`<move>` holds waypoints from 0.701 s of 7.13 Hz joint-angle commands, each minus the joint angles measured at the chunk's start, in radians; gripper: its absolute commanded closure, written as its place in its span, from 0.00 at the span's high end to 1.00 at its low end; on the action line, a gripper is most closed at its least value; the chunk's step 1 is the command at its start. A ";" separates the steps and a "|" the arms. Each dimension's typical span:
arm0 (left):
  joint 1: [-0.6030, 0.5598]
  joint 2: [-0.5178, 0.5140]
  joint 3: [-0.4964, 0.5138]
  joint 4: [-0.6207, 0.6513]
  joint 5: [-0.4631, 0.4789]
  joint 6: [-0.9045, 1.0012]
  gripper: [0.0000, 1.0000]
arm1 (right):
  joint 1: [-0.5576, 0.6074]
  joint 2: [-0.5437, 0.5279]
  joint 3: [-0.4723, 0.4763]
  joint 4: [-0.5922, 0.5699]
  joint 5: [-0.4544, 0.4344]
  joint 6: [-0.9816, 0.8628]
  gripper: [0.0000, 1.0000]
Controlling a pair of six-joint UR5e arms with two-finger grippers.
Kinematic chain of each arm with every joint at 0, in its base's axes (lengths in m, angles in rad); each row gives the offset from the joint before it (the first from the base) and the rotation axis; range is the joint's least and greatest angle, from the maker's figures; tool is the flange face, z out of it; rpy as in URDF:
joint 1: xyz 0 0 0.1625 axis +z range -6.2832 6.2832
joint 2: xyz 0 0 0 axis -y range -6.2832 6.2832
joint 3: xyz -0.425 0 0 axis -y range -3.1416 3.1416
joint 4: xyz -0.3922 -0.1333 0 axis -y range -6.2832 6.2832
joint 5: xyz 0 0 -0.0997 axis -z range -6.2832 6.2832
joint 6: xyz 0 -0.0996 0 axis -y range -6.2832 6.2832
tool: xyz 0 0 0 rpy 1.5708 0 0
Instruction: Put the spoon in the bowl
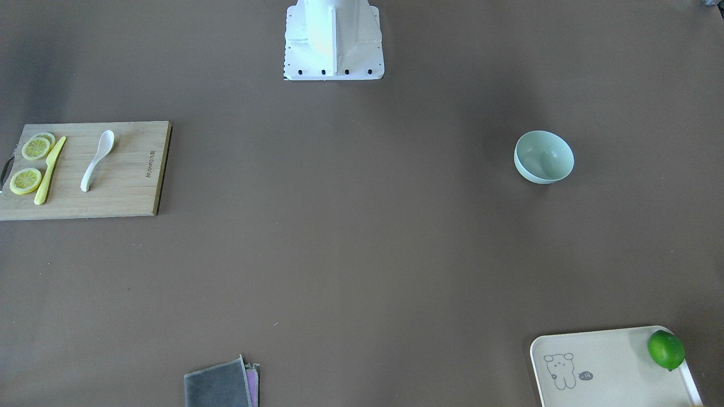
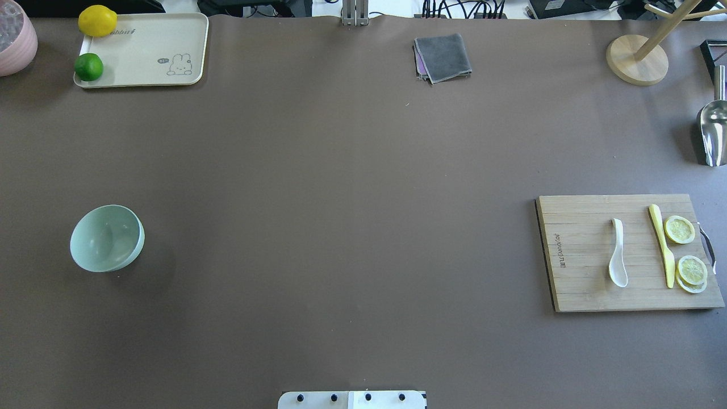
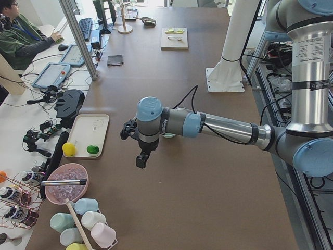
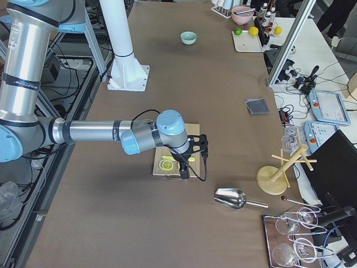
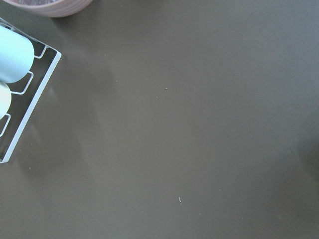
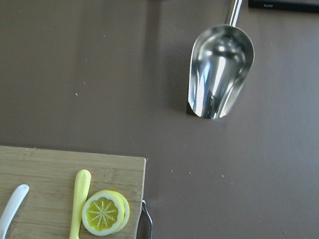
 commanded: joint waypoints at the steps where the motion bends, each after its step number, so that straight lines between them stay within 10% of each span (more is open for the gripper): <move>1: 0.002 -0.008 0.013 -0.213 0.003 -0.004 0.99 | 0.000 0.009 -0.003 0.172 0.008 0.022 1.00; 5: 0.025 -0.088 0.152 -0.492 -0.005 -0.087 0.99 | -0.180 0.081 0.002 0.172 -0.007 0.346 1.00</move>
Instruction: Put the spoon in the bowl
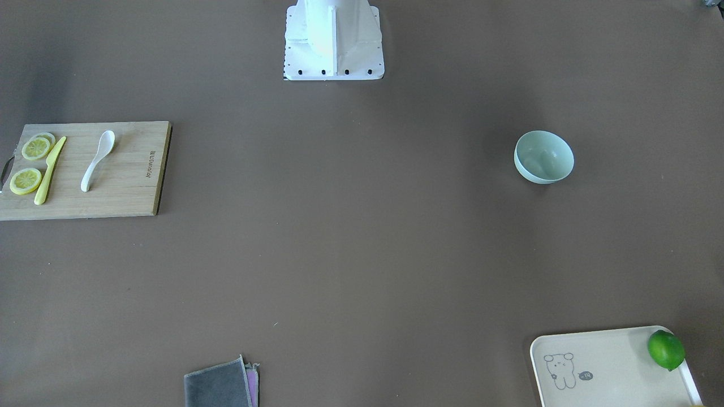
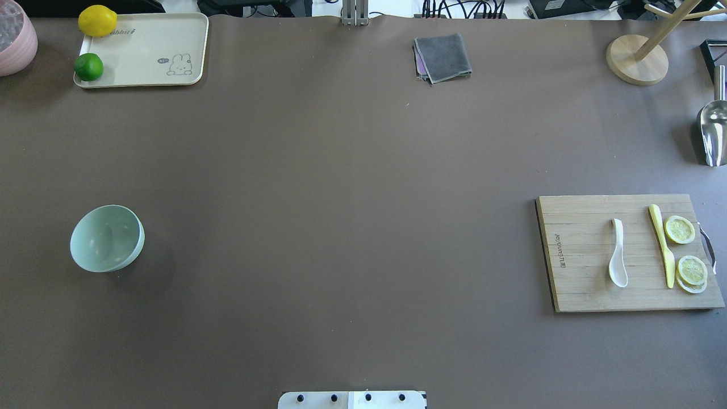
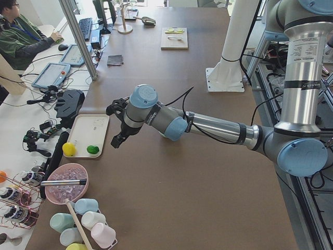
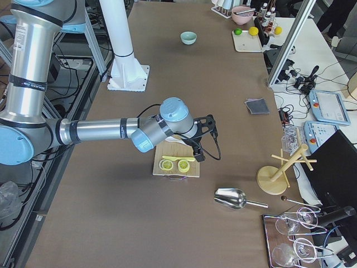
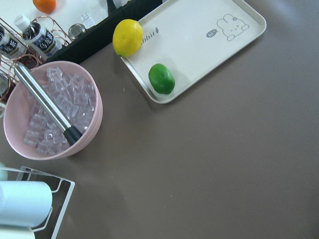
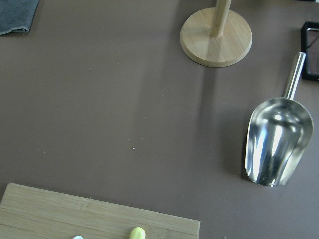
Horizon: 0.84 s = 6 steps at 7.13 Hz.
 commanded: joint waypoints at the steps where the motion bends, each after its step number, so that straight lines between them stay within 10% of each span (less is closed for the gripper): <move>1: 0.053 0.031 0.036 -0.155 -0.007 -0.024 0.99 | -0.162 0.029 0.011 0.014 -0.034 0.267 1.00; 6: 0.512 0.115 0.126 -0.546 -0.004 -0.823 0.99 | -0.414 -0.035 0.098 0.113 -0.222 0.620 0.98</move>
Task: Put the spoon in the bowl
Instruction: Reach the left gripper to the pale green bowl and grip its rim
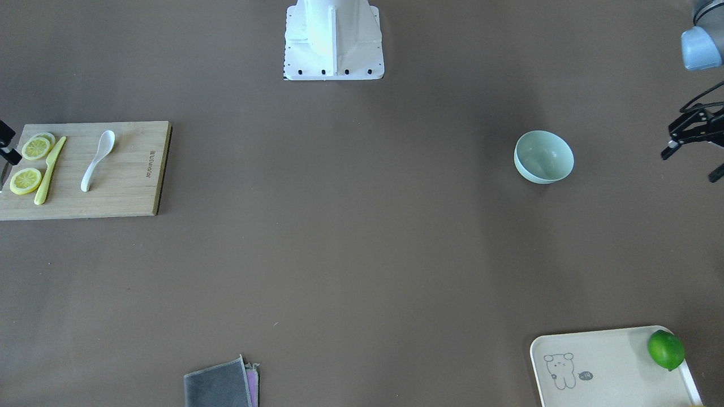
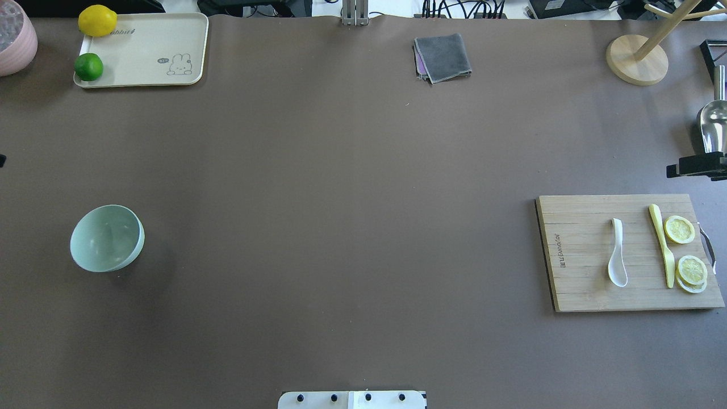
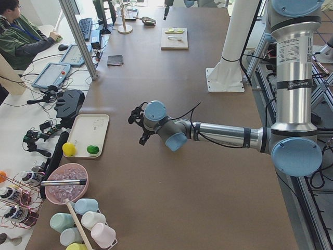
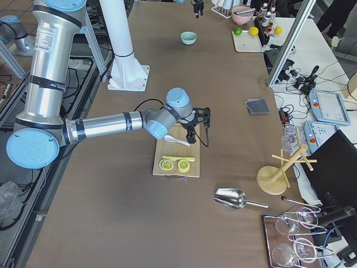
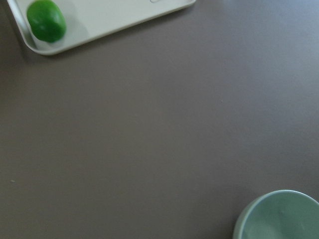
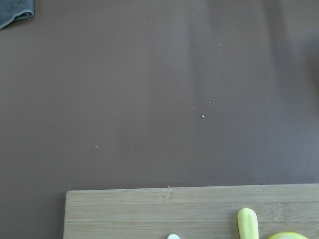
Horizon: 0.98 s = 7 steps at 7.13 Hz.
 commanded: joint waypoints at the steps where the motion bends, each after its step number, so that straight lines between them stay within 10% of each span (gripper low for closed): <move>1: 0.200 0.008 0.041 -0.138 0.148 -0.200 0.99 | -0.078 -0.034 0.046 0.005 -0.073 0.084 0.99; 2: 0.257 0.008 0.053 -0.167 0.204 -0.231 0.98 | -0.078 -0.033 0.046 0.005 -0.074 0.084 0.99; 3: 0.291 0.008 0.067 -0.175 0.239 -0.231 0.76 | -0.078 -0.033 0.046 0.005 -0.074 0.084 0.99; 5: 0.309 0.004 0.090 -0.176 0.250 -0.224 0.01 | -0.078 -0.033 0.048 0.005 -0.076 0.084 0.99; 7: 0.309 -0.021 0.061 -0.172 0.237 -0.236 0.00 | -0.078 -0.030 0.048 0.005 -0.076 0.082 0.99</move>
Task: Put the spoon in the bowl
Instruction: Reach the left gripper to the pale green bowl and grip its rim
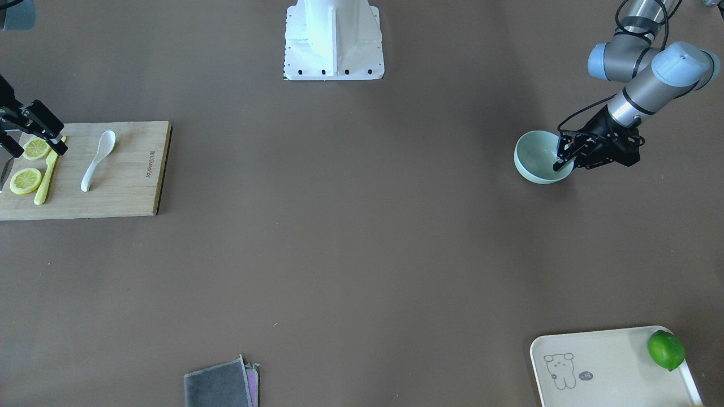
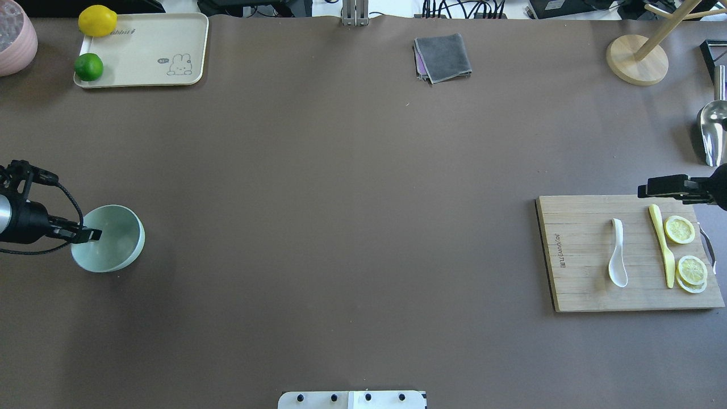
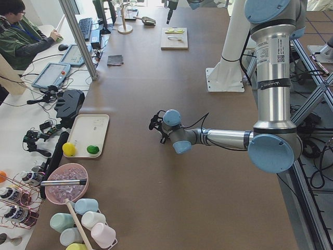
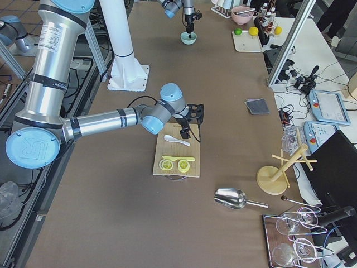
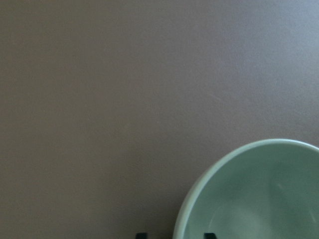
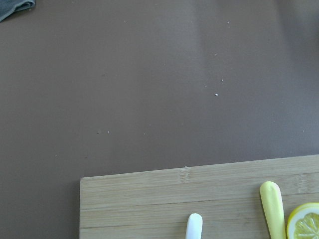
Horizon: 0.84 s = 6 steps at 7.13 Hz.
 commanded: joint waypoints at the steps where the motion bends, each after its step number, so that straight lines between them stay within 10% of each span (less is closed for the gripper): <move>1: 0.002 -0.062 -0.036 0.014 -0.037 -0.028 0.00 | 0.000 0.002 0.000 0.000 0.000 -0.001 1.00; 4: 0.040 -0.351 -0.038 0.130 -0.078 -0.268 0.00 | -0.002 0.003 0.000 0.000 -0.006 0.000 1.00; 6: 0.191 -0.506 -0.036 0.288 0.095 -0.332 0.00 | -0.002 0.003 0.000 0.000 -0.008 0.000 1.00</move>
